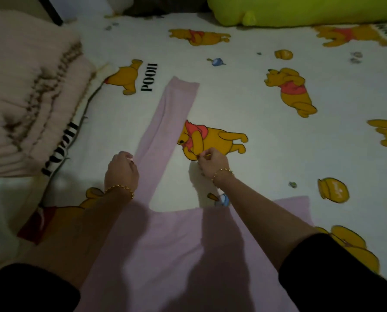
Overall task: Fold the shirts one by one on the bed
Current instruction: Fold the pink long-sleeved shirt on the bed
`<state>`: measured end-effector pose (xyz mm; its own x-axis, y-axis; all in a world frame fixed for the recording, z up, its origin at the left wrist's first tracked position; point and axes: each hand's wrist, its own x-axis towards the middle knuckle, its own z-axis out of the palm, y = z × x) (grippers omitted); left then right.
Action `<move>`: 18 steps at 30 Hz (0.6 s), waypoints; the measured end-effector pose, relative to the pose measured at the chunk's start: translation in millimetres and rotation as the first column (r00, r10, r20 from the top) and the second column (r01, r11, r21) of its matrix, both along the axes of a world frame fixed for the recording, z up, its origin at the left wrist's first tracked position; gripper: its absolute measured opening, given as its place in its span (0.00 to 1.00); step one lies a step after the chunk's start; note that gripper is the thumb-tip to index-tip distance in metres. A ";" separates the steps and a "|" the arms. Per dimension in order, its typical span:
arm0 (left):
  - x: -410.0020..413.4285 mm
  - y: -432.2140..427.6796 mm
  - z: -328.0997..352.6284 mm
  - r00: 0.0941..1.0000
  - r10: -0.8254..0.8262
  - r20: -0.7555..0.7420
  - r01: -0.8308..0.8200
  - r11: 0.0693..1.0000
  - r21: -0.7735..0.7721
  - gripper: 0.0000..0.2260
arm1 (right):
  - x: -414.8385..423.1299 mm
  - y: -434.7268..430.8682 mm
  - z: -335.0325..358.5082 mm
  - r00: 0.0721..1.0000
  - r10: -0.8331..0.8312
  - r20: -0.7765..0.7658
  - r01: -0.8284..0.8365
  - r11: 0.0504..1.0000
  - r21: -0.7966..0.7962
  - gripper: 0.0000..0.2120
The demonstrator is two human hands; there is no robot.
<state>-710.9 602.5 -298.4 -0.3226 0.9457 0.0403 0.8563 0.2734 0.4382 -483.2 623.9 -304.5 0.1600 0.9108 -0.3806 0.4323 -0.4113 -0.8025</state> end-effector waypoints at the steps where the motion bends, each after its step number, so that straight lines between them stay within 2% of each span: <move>1: -13.7 7.3 -6.4 0.999 0.044 0.017 -0.042 0.995 -0.089 0.10 | -13.9 12.2 -5.9 0.999 -0.002 -0.036 0.002 1.000 -0.006 0.04; 3: -31.3 17.7 -17.3 0.994 0.083 0.065 -0.065 0.966 -0.249 0.13 | -35.1 43.3 -35.5 0.993 -0.036 -0.112 0.032 0.999 -0.040 0.08; 4: -36.6 20.8 -22.6 0.993 0.071 0.094 -0.042 0.961 -0.275 0.14 | -44.2 59.5 -53.9 0.987 -0.055 -0.154 0.045 0.997 -0.064 0.10; 6: -41.8 26.5 -29.5 0.988 0.011 0.155 0.025 0.973 -0.231 0.10 | -60.5 83.5 -71.7 0.972 -0.090 -0.215 0.069 0.992 -0.104 0.17; 7: -42.9 27.9 -30.6 0.984 0.005 0.180 0.029 0.982 -0.184 0.08 | -65.8 84.2 -58.8 0.970 -0.113 -0.215 0.092 0.990 -0.108 0.18; 9: -47.9 32.0 -28.0 0.967 0.100 0.233 -0.084 0.994 -0.076 0.07 | -75.8 79.6 -26.0 0.959 -0.165 -0.231 0.136 0.981 -0.138 0.16; 11: -57.9 38.4 -25.2 0.932 0.224 0.284 -0.234 0.972 0.001 0.07 | -81.7 80.5 -10.8 0.932 -0.209 -0.297 0.158 0.970 -0.187 0.10; 13: -66.0 46.4 -26.5 0.919 0.259 0.298 -0.257 0.965 -0.045 0.08 | -81.5 87.7 -10.8 0.898 -0.278 -0.341 0.218 0.954 -0.205 0.08; 16: -65.8 57.8 -23.8 0.905 0.242 0.350 -0.200 0.968 -0.152 0.13 | -83.1 97.7 -7.3 0.883 -0.305 -0.358 0.233 0.945 -0.230 0.15; 18: -63.7 71.2 -22.5 0.904 0.205 0.376 -0.134 0.969 -0.206 0.16 | -83.2 105.4 -1.1 0.871 -0.286 -0.399 0.192 0.947 -0.259 0.16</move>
<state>-774.5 673.7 -320.9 -0.4347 0.8561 -0.2796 0.5594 0.4999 0.6612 -566.4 729.3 -305.6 0.1419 0.7599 -0.6344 -0.0650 -0.6323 -0.7720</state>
